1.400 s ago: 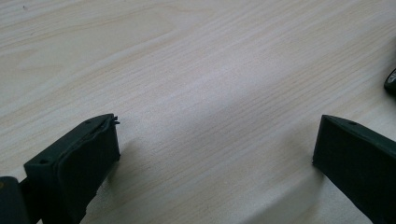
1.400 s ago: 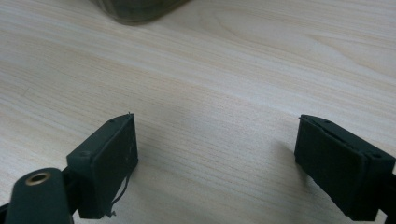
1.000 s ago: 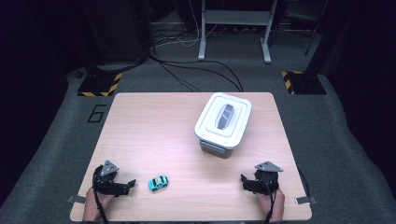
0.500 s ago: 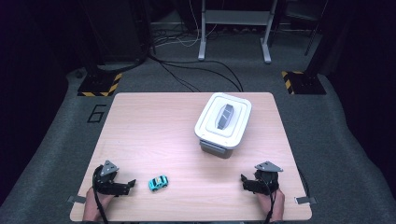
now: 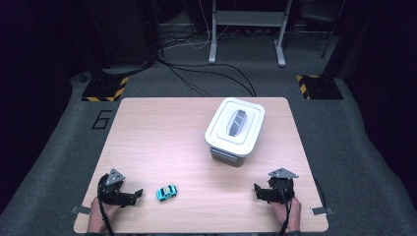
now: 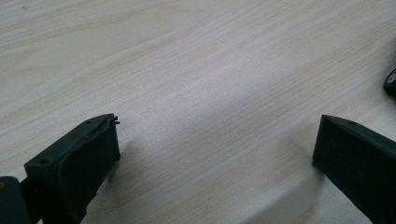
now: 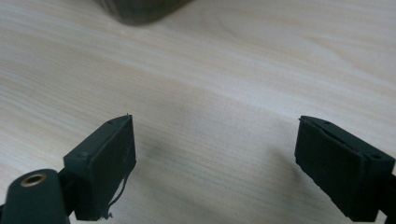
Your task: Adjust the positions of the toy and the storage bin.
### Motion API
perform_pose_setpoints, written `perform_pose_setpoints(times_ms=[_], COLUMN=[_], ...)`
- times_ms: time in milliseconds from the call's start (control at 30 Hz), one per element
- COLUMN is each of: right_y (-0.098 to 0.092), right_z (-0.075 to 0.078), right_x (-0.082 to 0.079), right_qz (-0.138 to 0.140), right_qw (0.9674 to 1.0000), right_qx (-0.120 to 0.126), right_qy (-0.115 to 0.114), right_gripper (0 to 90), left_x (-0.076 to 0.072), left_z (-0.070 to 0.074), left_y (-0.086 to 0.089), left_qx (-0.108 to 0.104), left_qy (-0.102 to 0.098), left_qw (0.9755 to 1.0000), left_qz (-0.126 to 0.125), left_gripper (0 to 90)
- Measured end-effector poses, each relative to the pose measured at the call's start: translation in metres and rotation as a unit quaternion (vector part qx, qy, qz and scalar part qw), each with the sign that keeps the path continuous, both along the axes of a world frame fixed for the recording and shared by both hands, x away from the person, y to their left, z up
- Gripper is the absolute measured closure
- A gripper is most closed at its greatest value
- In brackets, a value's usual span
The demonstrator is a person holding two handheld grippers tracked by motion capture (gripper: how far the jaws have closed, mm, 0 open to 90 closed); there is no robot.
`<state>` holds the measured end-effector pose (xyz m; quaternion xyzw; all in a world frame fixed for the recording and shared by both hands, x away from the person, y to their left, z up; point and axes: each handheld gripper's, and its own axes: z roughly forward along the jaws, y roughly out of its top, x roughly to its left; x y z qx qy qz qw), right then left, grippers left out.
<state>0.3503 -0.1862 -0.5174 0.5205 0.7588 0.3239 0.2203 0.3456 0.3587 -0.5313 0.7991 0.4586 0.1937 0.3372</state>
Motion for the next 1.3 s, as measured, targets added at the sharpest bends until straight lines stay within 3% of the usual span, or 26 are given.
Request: perform_pose_setpoints(times_ms=[133,733,1300], right_y=[0.003,0.014,0.029], right_z=[0.019,0.069,0.100], right_x=[0.000,0.005,0.017], right_qz=[0.019,0.064,0.090], right_qw=[0.9998,0.9974,0.9946], right_qx=[-0.002,0.002,0.006], right_qy=[-0.011,-0.034,-0.051], right_gripper=[12.0,13.0,13.8], left_x=[0.000,0.000,0.000], left_z=[0.000,0.001,0.001], left_y=[0.000,0.000,0.000], left_qx=[0.001,0.004,0.004], left_qy=[0.002,0.005,0.003], left_qw=[1.0000,1.0000,1.0000], left_qz=[-0.002,-0.004,-0.003], left_gripper=[0.0,0.2,0.3])
